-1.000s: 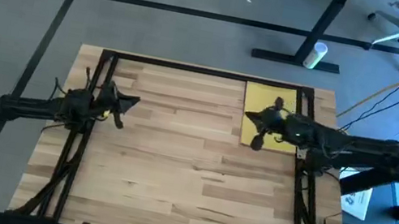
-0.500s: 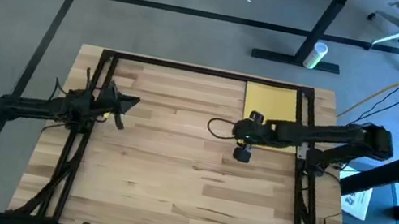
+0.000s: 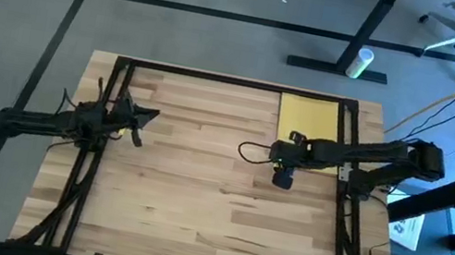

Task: Organize paper
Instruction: Move the yellow paper to the top left of the table

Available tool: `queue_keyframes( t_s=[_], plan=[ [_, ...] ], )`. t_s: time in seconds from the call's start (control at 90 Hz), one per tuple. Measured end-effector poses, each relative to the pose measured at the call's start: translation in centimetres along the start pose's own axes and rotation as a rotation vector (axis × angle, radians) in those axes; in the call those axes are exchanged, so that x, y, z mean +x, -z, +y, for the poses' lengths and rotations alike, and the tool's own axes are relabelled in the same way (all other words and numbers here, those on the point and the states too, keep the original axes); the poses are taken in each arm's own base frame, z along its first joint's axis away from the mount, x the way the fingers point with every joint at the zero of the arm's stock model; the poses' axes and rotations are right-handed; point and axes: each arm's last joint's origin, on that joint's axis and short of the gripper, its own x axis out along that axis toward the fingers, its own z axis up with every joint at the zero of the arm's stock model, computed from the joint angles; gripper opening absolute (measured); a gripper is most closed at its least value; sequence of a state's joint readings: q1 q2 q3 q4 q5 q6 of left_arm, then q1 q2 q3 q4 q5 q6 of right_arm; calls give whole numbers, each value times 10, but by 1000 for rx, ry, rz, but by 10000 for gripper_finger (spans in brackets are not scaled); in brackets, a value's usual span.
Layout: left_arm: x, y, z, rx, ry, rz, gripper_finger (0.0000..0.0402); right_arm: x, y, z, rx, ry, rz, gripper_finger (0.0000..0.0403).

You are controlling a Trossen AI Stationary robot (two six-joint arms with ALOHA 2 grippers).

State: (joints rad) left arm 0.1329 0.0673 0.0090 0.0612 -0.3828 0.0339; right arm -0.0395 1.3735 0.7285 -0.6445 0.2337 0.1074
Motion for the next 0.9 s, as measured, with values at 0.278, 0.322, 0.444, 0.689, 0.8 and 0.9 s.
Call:
queue_keyframes(
  t_s=[0.278,0.322,0.444,0.689,0.8,0.9],
  plan=[
    [1,1,0,6,1,14,0,9,8,1,11,-2,4,124],
    [1,1,0,6,1,15,0,10,9,1,12,-2,2,117],
    [1,1,0,2,1,16,0,11,9,1,17,6,-4,97],
    [1,1,0,-5,1,16,0,18,7,4,16,-5,9,86],
    [1,1,0,-4,2,17,0,26,6,6,10,1,32,90],
    [1,2,-1,-5,2,22,0,34,6,7,4,37,54,92]
  ],
)
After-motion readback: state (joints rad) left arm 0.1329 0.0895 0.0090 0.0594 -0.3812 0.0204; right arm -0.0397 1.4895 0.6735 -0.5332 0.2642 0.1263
